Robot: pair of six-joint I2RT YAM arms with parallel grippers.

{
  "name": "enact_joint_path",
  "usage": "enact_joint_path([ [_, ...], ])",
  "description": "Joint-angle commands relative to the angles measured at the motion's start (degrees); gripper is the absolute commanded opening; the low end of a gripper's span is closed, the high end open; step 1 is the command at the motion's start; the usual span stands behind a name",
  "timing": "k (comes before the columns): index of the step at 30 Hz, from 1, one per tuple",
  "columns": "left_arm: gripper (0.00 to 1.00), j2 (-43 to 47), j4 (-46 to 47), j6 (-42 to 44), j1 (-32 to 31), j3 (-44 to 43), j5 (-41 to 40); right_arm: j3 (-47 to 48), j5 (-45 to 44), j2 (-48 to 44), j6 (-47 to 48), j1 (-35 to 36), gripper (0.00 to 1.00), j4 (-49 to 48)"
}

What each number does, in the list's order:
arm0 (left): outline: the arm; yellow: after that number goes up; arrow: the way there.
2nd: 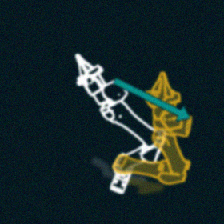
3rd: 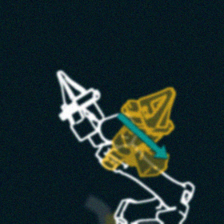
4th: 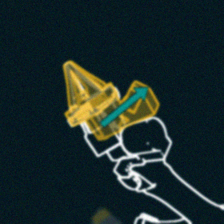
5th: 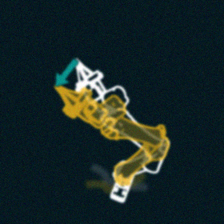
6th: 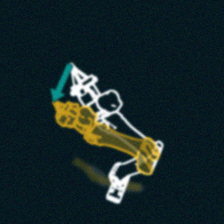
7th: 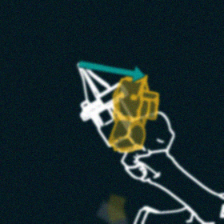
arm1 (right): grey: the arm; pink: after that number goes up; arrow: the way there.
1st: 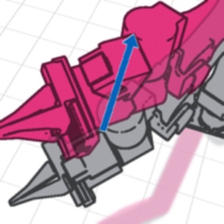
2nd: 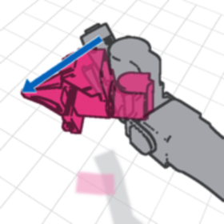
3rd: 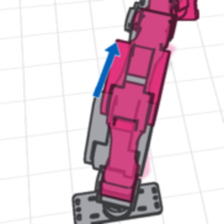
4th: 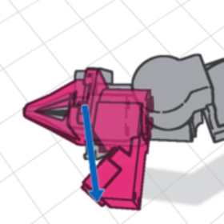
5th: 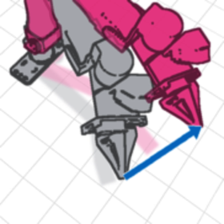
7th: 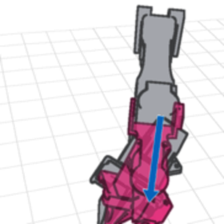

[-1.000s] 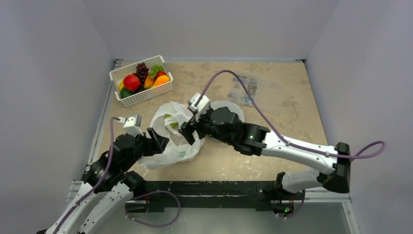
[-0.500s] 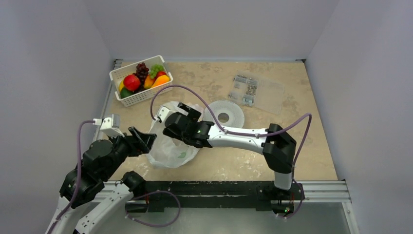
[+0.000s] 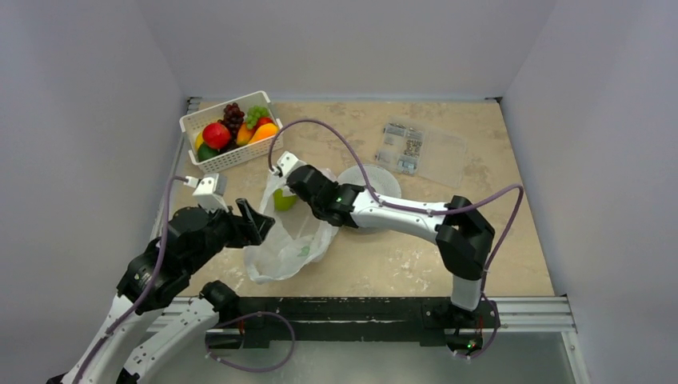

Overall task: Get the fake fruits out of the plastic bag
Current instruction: Adjust the plastic bag at the center of the board, then take out the fake fruit from the plastic bag.

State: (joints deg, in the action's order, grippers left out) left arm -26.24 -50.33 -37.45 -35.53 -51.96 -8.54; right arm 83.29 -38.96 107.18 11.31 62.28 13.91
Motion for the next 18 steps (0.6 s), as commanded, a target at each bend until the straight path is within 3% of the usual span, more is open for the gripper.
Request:
enact_joint_path([
  [1, 0.72, -4.8, 6.0, 2.2, 0.2, -0.1, 5.7, -2.5, 11.2, -7.7, -4.6, -1.8, 0.00, -6.1],
  [8, 0.64, -13.1, 17.4, 5.0, 0.1, 3.5, 19.2, -4.0, 23.7, -11.0, -9.7, -4.6, 0.00, -7.0],
  [14, 0.49, -20.8, 22.2, 8.5, -0.6, 6.2, 13.2, -5.1, 27.5, -11.7, -14.5, -6.4, 0.00, -7.9],
  [18, 0.49, -27.8, 22.0, 10.1, -4.7, 3.9, 3.1, -5.4, 29.6, -12.4, -18.1, -7.4, 0.00, -7.4],
])
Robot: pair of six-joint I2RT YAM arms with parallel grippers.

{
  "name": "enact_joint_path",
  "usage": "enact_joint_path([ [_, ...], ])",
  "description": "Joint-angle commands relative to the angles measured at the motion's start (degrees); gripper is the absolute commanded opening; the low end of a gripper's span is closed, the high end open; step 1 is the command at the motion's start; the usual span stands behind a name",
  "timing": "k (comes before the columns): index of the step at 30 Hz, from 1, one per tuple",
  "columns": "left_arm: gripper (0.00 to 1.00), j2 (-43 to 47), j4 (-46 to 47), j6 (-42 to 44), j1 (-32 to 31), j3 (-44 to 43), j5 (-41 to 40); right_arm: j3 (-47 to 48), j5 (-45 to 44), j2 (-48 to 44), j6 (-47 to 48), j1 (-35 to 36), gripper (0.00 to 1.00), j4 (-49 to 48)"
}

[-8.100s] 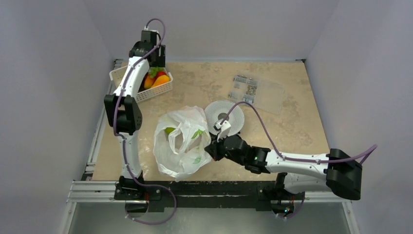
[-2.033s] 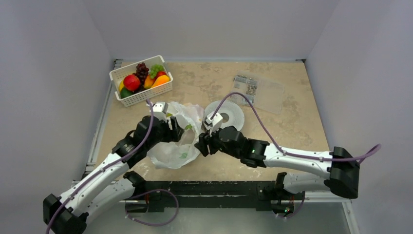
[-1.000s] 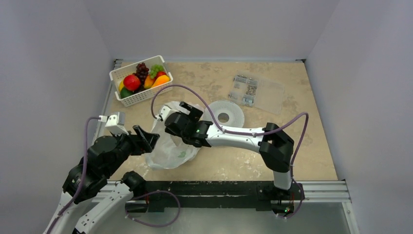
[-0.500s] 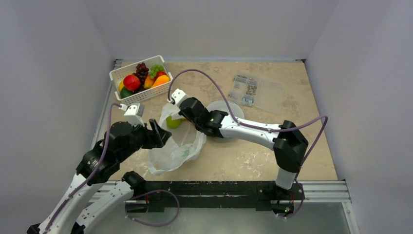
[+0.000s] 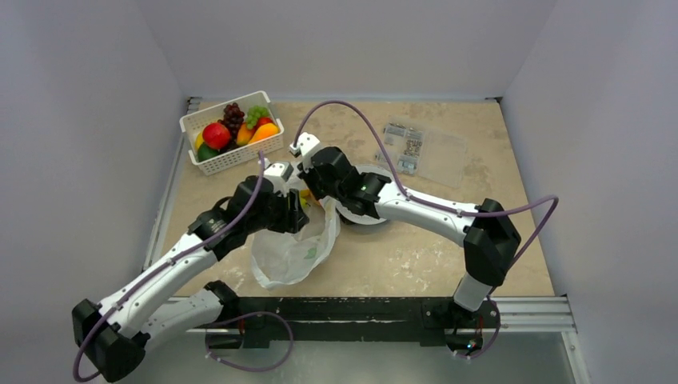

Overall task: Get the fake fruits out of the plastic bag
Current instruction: Take out the fake fruit from the plastic bag.

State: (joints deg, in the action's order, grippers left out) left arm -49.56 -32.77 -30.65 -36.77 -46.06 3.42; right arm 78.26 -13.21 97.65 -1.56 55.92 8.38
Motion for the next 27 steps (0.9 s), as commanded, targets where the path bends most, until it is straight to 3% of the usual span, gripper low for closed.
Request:
enact_joint_path([
  [1, 0.51, -6.2, 3.6, 2.2, -4.3, -2.9, -11.5, -0.5, 3.8, -3.0, -5.9, -1.1, 0.00, -1.8],
  [5, 0.54, -11.1, -1.8, -14.7, -5.6, -4.3, -21.6, -1.4, 3.2, -4.1, -9.3, -1.1, 0.00, -1.0],
  [8, 0.60, -11.7, 1.7, -24.9, -5.6, -0.4, -24.1, -3.0, 4.1, -5.3, -10.9, -1.1, 0.00, -2.3],
  [11, 0.70, -13.2, 4.4, -33.0, -5.4, 1.3, -24.8, -4.8, 4.6, -6.4, -11.2, -1.1, 0.00, -3.4],
  [20, 0.71, -16.1, 11.8, -51.3, -4.2, 6.8, -28.6, -7.9, 5.1, -9.4, -11.7, -1.1, 0.00, -5.5],
  [23, 0.72, -16.3, 14.0, -54.7, -4.1, 8.7, -32.1, -8.7, 5.7, -10.0, -11.9, -1.1, 0.00, -6.0],
  [27, 0.74, -17.7, 17.1, -48.9, -4.0, 8.8, -34.8, -9.7, 5.6, -10.0, -11.4, -1.1, 0.00, -6.4],
])
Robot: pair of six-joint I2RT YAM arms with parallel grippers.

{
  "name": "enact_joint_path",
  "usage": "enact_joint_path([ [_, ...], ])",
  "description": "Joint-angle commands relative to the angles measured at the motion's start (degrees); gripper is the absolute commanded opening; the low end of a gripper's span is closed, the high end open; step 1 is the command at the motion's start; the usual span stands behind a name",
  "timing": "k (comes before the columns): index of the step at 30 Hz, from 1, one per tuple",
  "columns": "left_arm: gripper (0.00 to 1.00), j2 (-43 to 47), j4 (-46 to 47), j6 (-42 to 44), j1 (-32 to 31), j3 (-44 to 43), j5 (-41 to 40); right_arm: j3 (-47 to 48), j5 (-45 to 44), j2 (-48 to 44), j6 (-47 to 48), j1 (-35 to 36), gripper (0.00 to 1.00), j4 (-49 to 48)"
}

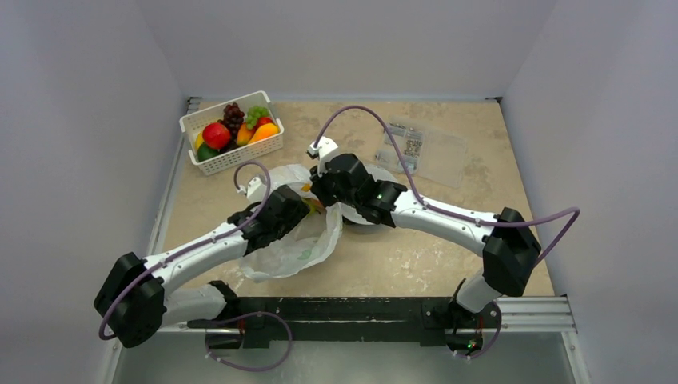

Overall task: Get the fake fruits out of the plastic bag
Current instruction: Take out the fake fruit from the plastic bag.

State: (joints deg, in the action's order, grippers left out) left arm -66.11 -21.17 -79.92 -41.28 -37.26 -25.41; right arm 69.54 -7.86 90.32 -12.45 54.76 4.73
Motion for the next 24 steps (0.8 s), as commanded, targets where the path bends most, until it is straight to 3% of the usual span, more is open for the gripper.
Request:
enact_joint_path([
  [1, 0.72, -1.6, 5.2, 2.9, 0.4, -0.4, -6.8, -1.1, 0.0, -2.6, -0.4, 0.1, 0.00, -2.6],
  [6, 0.60, -1.5, 9.1, 12.3, -0.1, 3.5, -11.2, -1.3, -0.1, -2.1, -0.2, 0.1, 0.00, -2.7],
  [11, 0.49, 0.9, 23.5, 21.3, -0.3, 11.0, -12.7, -1.4, 0.6, -2.2, -0.3, 0.1, 0.00, -3.4],
  [14, 0.58, -0.6, 30.4, 24.3, -0.3, 13.1, -13.9, -1.4, 0.9, -2.5, -0.3, 0.1, 0.00, -3.7],
  [20, 0.76, -6.2, 34.8, 21.3, -0.2, 11.5, -14.3, -1.0, 2.0, -2.3, -0.3, 0.1, 0.00, -3.5],
  [24, 0.88, -9.9, 28.9, 14.6, 0.0, 7.8, -15.8, -1.1, 2.4, -2.6, 0.0, 0.1, 0.00, -3.3],
])
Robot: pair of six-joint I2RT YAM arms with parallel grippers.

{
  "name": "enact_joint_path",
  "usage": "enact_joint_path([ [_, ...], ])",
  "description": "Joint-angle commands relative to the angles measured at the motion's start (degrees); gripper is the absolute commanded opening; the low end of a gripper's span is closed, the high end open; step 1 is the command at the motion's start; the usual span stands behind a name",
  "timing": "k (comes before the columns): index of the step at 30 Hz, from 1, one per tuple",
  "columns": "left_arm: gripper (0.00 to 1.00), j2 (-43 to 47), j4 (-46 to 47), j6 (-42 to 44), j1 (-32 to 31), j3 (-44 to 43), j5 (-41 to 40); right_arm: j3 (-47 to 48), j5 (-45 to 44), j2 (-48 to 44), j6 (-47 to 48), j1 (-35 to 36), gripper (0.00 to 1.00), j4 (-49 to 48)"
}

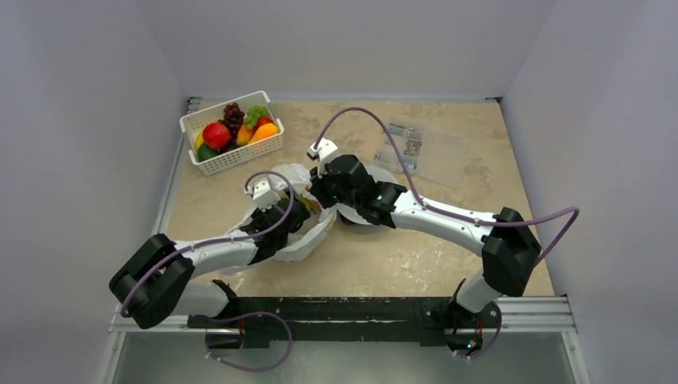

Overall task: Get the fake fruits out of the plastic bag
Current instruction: Take out the fake fruit from the plastic bag.

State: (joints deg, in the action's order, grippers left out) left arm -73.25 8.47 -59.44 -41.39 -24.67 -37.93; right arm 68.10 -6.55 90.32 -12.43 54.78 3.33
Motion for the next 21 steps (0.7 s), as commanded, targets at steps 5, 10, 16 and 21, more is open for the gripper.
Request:
enact_joint_path([
  [5, 0.89, -7.7, -6.3, -9.1, 0.4, -10.5, -6.5, -0.6, 1.5, -3.5, 0.1, 0.1, 0.00, -2.6],
  [10, 0.76, -11.4, -4.8, -7.8, 1.3, -12.4, -6.5, -1.6, 1.5, -3.8, 0.2, 0.1, 0.00, -1.7],
  [16, 0.47, -11.4, -2.1, -2.2, 1.3, -11.9, -4.1, -7.3, 1.1, -7.1, 0.4, 0.1, 0.00, -3.0],
  [21, 0.28, -5.8, 1.2, 4.1, 1.1, -7.8, 2.2, -12.6, 0.2, -9.7, -0.2, 0.1, 0.00, -6.3],
])
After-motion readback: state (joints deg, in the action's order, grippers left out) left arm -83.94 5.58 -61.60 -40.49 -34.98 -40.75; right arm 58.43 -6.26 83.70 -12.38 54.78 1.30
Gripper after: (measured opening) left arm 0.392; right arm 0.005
